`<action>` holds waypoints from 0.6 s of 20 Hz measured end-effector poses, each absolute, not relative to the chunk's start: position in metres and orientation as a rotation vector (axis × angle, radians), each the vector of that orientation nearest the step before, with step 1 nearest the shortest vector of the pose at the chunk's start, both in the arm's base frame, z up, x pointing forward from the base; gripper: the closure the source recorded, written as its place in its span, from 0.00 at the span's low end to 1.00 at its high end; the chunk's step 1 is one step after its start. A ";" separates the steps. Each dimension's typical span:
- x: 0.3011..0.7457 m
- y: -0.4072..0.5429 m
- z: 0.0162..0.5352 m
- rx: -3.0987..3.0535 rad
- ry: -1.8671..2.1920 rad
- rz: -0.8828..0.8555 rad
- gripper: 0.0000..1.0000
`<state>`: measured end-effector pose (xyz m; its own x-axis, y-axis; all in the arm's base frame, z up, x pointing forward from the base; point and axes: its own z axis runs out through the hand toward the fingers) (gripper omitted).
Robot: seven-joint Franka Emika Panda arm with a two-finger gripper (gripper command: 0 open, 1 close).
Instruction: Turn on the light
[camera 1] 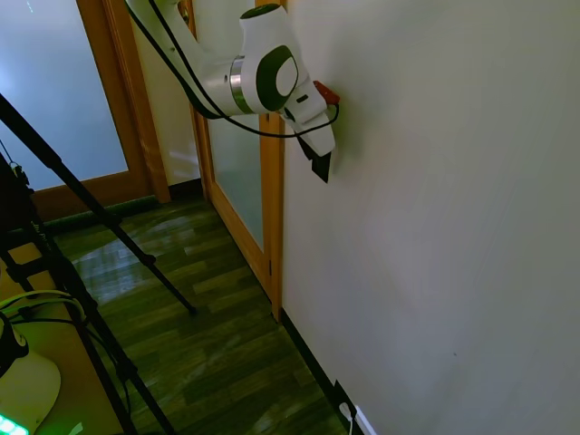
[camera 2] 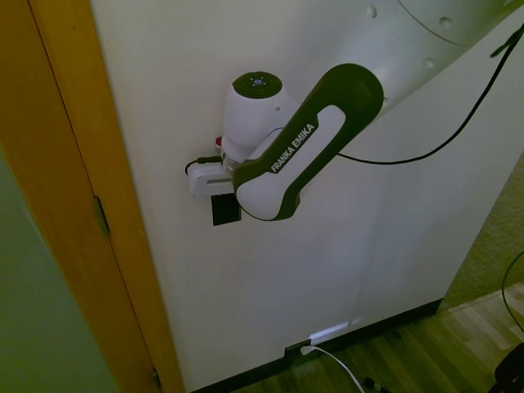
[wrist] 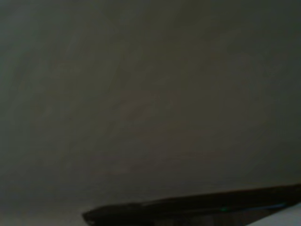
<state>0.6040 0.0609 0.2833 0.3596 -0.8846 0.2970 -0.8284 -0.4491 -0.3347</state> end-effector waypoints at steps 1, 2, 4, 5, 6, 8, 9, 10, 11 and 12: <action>0.604 0.063 0.283 -2.484 1.573 -0.668 1.00; 0.604 0.066 0.282 -2.486 1.573 -0.667 1.00; 0.605 0.071 0.280 -2.488 1.578 -0.666 1.00; 0.606 0.072 0.279 -2.487 1.580 -0.666 1.00; 0.607 0.072 0.278 -2.487 1.581 -0.667 1.00; 0.608 0.070 0.277 -2.488 1.586 -0.674 1.00; 0.608 0.072 0.277 -2.487 1.587 -0.684 1.00; 0.608 0.075 0.277 -2.486 1.589 -0.699 1.00; 0.608 0.078 0.277 -2.485 1.592 -0.715 1.00; 0.607 0.081 0.278 -2.483 1.594 -0.729 1.00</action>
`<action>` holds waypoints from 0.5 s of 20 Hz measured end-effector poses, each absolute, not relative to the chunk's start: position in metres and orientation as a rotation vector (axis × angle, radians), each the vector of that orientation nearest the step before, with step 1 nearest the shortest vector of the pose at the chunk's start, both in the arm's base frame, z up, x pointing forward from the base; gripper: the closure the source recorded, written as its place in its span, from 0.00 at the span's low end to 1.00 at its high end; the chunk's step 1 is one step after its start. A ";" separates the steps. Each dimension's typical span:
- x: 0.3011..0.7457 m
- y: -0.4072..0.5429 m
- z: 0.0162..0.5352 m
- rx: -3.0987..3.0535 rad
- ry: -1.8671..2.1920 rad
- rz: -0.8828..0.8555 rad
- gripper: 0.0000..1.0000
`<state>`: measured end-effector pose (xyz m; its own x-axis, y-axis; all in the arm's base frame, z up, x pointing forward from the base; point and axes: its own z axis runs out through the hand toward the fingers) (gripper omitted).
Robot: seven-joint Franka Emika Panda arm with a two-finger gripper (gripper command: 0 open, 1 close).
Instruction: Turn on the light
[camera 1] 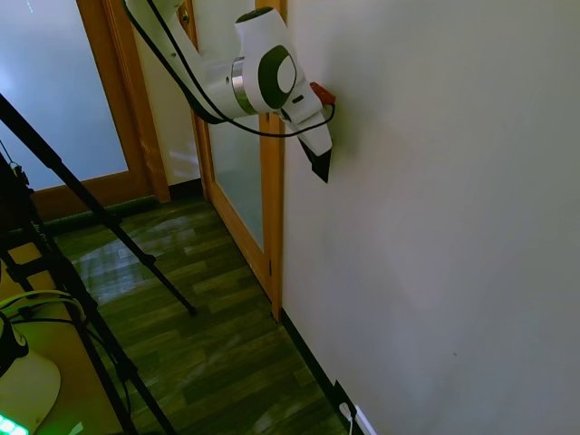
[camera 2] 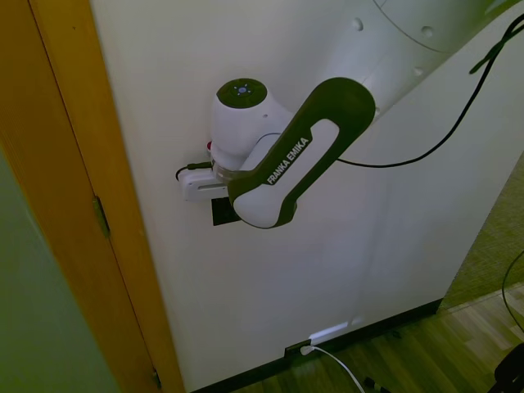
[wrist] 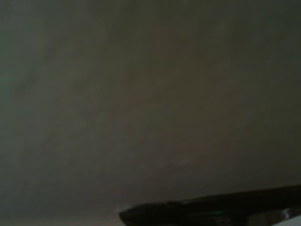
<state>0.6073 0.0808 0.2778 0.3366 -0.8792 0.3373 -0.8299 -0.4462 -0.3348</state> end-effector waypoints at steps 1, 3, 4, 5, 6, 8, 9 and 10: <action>0.607 0.083 0.278 -2.480 1.594 -0.742 1.00; 0.606 0.086 0.279 -2.475 1.599 -0.758 1.00; 0.606 0.087 0.279 -2.476 1.597 -0.763 1.00; 0.606 0.088 0.278 -2.476 1.597 -0.768 1.00; 0.606 0.088 0.278 -2.474 1.599 -0.771 1.00; 0.605 0.089 0.278 -2.474 1.597 -0.783 1.00; 0.604 0.090 0.278 -2.472 1.592 -0.796 1.00; 0.602 0.091 0.277 -2.468 1.587 -0.814 1.00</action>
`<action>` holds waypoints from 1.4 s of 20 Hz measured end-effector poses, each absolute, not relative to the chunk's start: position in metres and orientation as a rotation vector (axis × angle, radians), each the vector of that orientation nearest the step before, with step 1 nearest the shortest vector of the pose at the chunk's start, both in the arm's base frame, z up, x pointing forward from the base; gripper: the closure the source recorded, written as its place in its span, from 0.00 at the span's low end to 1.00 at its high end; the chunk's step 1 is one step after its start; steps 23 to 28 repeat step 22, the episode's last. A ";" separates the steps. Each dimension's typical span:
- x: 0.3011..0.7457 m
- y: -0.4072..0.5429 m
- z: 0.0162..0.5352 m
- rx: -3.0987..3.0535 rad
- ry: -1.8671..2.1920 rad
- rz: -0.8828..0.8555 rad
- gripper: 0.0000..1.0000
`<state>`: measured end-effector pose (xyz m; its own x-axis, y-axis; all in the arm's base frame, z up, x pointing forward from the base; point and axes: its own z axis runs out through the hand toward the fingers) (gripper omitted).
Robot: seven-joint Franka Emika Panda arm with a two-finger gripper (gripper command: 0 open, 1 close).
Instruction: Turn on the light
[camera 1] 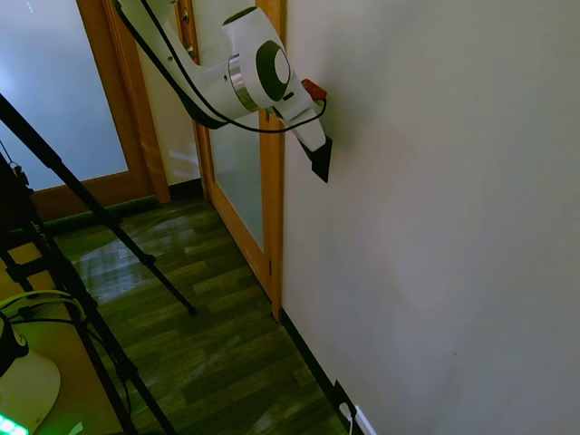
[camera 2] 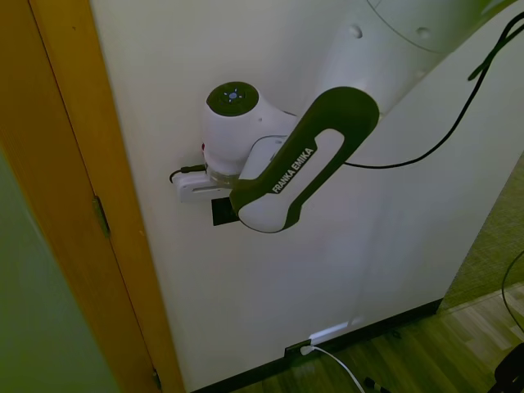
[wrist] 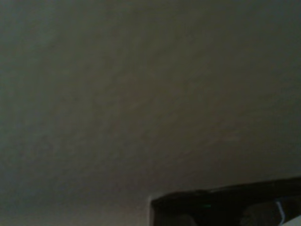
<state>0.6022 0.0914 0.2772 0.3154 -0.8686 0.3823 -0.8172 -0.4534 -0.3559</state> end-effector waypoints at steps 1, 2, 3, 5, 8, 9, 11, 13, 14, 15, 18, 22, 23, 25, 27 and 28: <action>0.600 0.093 0.277 -2.463 1.583 -0.834 1.00; 0.598 0.094 0.278 -2.457 1.578 -0.854 1.00; 0.596 0.096 0.281 -2.451 1.574 -0.875 1.00; 0.592 0.097 0.291 -2.431 1.563 -0.912 1.00; 0.588 0.098 0.299 -2.419 1.556 -0.924 0.00; 0.587 0.098 0.300 -2.418 1.556 -0.923 0.00; 0.585 0.098 0.299 -2.420 1.545 -0.919 0.00; 0.579 0.102 0.296 -2.431 1.518 -0.919 0.00; 0.573 0.106 0.294 -2.436 1.504 -0.914 0.00; 0.565 0.109 0.290 -2.444 1.489 -0.897 0.00; 0.530 0.117 0.279 -2.465 1.440 -0.840 0.00; 0.492 0.121 0.282 -2.434 1.400 -0.856 0.00; 0.492 0.121 0.282 -2.434 1.400 -0.856 0.00; 0.492 0.121 0.282 -2.434 1.400 -0.856 0.00; 0.492 0.121 0.282 -2.434 1.400 -0.856 0.00; 0.492 0.121 0.282 -2.434 1.400 -0.856 0.00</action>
